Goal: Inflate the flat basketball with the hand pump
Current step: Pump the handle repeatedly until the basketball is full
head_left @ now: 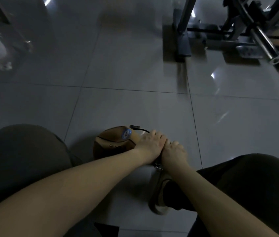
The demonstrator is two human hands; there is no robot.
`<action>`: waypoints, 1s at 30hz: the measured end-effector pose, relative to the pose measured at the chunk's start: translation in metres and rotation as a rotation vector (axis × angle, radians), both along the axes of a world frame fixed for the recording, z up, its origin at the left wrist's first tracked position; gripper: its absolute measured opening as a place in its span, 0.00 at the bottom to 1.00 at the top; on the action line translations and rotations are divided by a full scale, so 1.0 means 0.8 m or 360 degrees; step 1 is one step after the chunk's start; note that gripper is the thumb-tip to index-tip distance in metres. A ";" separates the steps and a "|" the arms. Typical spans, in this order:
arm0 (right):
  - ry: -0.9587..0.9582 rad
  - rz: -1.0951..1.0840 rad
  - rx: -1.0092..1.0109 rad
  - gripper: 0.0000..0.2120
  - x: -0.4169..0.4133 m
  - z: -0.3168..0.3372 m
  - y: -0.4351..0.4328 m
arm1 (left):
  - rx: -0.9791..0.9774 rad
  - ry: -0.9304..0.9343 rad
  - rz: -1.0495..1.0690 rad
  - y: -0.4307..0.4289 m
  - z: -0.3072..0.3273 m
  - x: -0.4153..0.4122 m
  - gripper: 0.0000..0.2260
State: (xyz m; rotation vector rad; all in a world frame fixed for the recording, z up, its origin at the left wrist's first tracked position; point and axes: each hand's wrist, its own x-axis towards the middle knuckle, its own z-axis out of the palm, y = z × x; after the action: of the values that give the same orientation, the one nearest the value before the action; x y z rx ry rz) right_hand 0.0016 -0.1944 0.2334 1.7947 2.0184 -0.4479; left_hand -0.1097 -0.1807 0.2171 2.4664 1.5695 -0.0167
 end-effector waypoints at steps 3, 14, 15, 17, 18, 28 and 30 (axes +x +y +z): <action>0.0070 -0.0008 -0.0268 0.20 0.008 0.011 -0.008 | -0.0074 0.0198 -0.0140 -0.012 0.008 0.007 0.10; 0.0274 0.0159 0.1192 0.06 0.001 0.132 0.009 | 0.0465 -0.0330 0.0081 0.019 0.157 -0.028 0.02; 0.0236 0.0168 0.1192 0.06 0.000 0.127 0.008 | 0.0508 -0.0311 0.0051 0.017 0.149 -0.027 0.04; 0.0172 0.0163 0.1085 0.04 -0.002 0.108 0.004 | 0.0551 -0.0245 0.0044 0.008 0.113 -0.021 0.06; 0.0149 0.0155 0.1008 0.04 -0.004 0.097 0.002 | 0.0547 -0.0209 0.0101 0.003 0.091 -0.017 0.06; -0.0098 0.0256 0.0206 0.12 -0.011 0.019 -0.003 | 0.0122 0.0026 0.0152 -0.028 -0.011 -0.010 0.16; -0.0092 0.0271 0.0135 0.14 -0.008 0.017 -0.002 | 0.0064 0.0074 0.0140 -0.031 -0.014 -0.010 0.17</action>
State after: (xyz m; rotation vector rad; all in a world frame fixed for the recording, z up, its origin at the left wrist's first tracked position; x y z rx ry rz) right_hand -0.0048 -0.1962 0.2469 1.6453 2.1566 -0.2597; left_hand -0.1177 -0.2052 0.2056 2.4409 1.7127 -0.0289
